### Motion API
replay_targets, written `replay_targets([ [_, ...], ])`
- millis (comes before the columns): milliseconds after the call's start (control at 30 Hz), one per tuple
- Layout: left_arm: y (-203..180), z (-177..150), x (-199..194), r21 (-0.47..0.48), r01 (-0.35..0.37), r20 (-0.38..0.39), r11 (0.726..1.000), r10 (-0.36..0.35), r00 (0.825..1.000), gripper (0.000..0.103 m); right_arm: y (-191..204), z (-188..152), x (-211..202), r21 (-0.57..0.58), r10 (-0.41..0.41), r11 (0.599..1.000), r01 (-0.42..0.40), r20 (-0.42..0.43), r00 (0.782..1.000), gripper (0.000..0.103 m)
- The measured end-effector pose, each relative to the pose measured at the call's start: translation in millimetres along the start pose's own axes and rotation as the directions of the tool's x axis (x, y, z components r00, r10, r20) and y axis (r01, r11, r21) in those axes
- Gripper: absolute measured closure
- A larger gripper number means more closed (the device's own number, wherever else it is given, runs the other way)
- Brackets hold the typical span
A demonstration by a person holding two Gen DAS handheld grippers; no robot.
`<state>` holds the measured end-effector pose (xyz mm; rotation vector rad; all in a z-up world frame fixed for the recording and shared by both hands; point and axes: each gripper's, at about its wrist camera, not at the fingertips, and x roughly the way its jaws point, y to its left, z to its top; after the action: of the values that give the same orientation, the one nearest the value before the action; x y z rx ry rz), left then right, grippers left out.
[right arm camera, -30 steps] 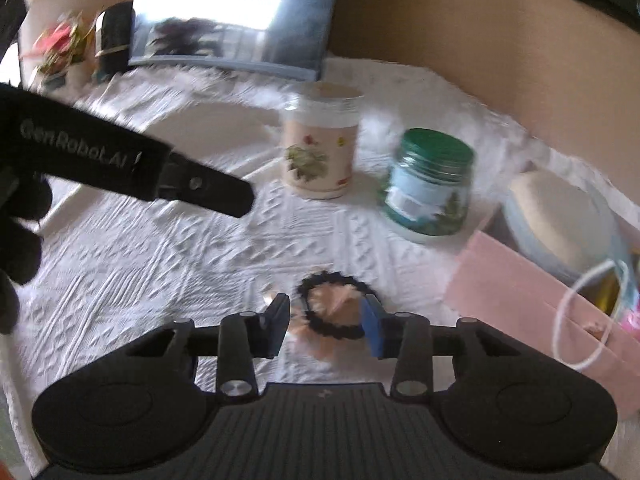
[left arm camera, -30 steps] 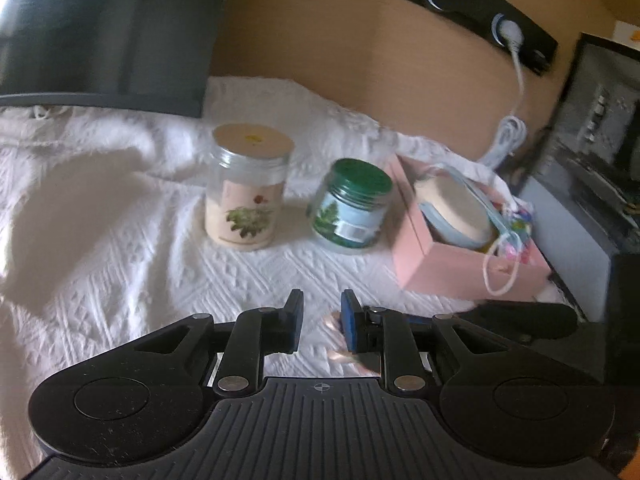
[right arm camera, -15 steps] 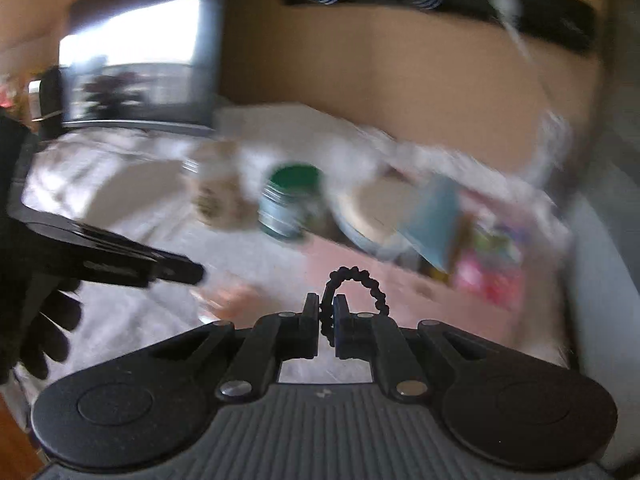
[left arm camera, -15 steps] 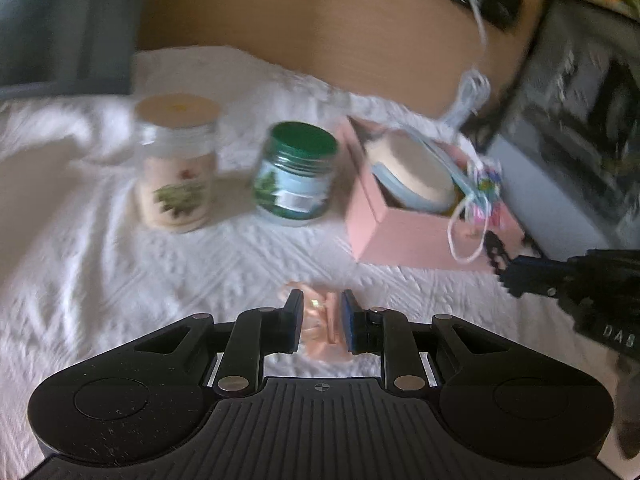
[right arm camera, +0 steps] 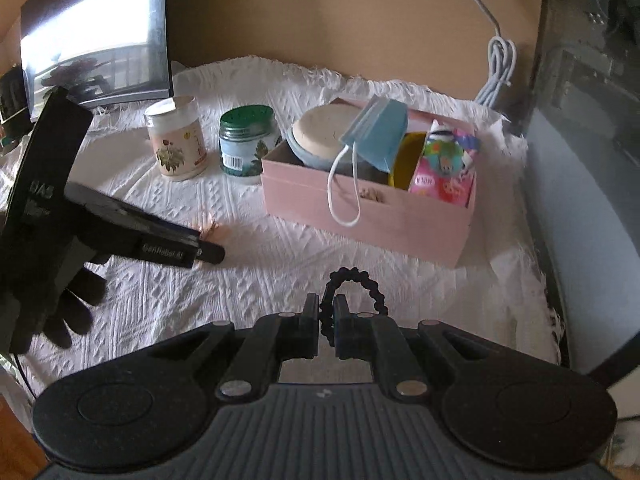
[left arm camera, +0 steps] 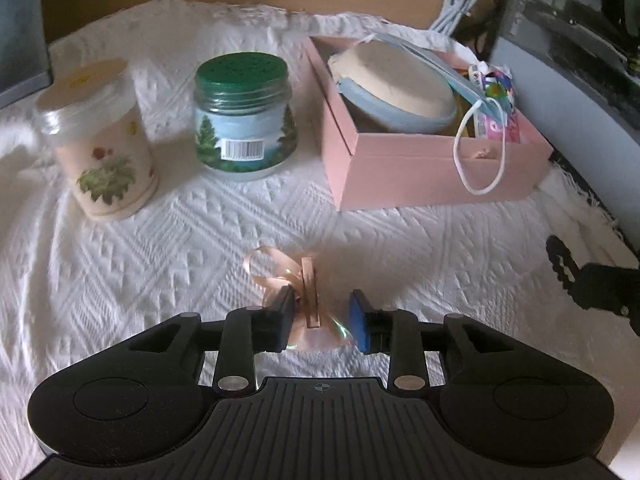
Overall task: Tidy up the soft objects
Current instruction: 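Carry hair tie and clip into the pink box while opening both tools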
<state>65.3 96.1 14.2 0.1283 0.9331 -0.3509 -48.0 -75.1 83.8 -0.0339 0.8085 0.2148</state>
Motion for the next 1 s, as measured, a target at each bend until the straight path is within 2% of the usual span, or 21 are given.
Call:
replay_targets([
  [33,1.7,0.9,0.1,-0.007,0.006,-0.005,1.000,-0.006,1.000,0.070,0.1,-1.7,-0.9,-0.001,-0.002,1.000,0.002,-0.001,1.000,0.096],
  [100,5.1,1.2,-1.4,-0.027,0.003,-0.013,1.000,-0.003,1.000,0.085,-0.2,-3.8,-5.0,-0.003,-0.010,1.000,0.010,-0.001,1.000,0.096],
  [167,9.8,-2.2,-4.9,-0.053,0.031,-0.007,0.998,-0.031,0.999,0.088,-2.9,-3.2,-10.1,0.004,-0.017,1.000,0.017,0.007,1.000,0.096],
  [267,7.8,-10.7,-20.9,-0.031,0.043,0.072,0.999,-0.040,0.997,0.090,-9.1,6.0,-21.1,0.020,-0.030,0.999,0.029,0.040,0.999,0.096],
  [333,2.9,-2.8,-37.7,-0.006,0.063,0.140,0.998,-0.062,0.988,0.090,-14.1,25.0,-35.6,0.018,-0.037,0.999,0.036,0.109,0.993,0.096],
  [400,-2.8,22.8,-60.3,0.027,0.100,0.227,0.995,-0.103,0.968,0.090,-16.9,55.1,-54.1,-0.021,-0.047,0.998,0.053,0.222,0.974,0.096],
  [467,-8.4,61.4,-79.8,0.062,0.137,0.302,0.989,-0.150,0.942,0.090,-18.3,88.6,-68.0,-0.071,-0.063,0.993,0.092,0.336,0.940,0.096],
  [567,-12.0,127.2,-91.2,0.082,0.230,0.356,0.970,-0.244,0.902,0.090,-24.8,131.2,-67.8,-0.098,-0.081,0.986,0.135,0.429,0.900,0.096],
  [667,-15.4,185.0,-73.1,0.097,0.306,0.328,0.947,-0.321,0.888,0.090,-38.0,157.3,-44.8,-0.077,-0.073,0.990,0.116,0.419,0.905,0.096],
  [733,-18.0,211.1,-48.8,0.107,0.329,0.287,0.938,-0.346,0.893,0.090,-46.8,164.4,-19.0,-0.052,-0.071,0.994,0.098,0.384,0.921,0.096],
  [833,-15.7,228.5,3.9,0.046,0.318,0.199,0.947,-0.321,0.926,0.089,-57.2,164.6,26.8,-0.010,-0.083,0.996,0.090,0.304,0.949,0.096],
  [933,-9.5,226.6,59.6,-0.068,0.283,0.057,0.957,-0.280,0.958,0.087,-63.7,157.5,69.1,0.016,-0.088,0.996,0.086,0.220,0.972,0.096],
  [1000,-5.7,216.4,82.6,-0.066,0.252,-0.020,0.966,-0.253,0.967,0.084,-67.4,152.7,88.2,0.025,-0.078,0.997,0.075,0.178,0.981,0.096],
])
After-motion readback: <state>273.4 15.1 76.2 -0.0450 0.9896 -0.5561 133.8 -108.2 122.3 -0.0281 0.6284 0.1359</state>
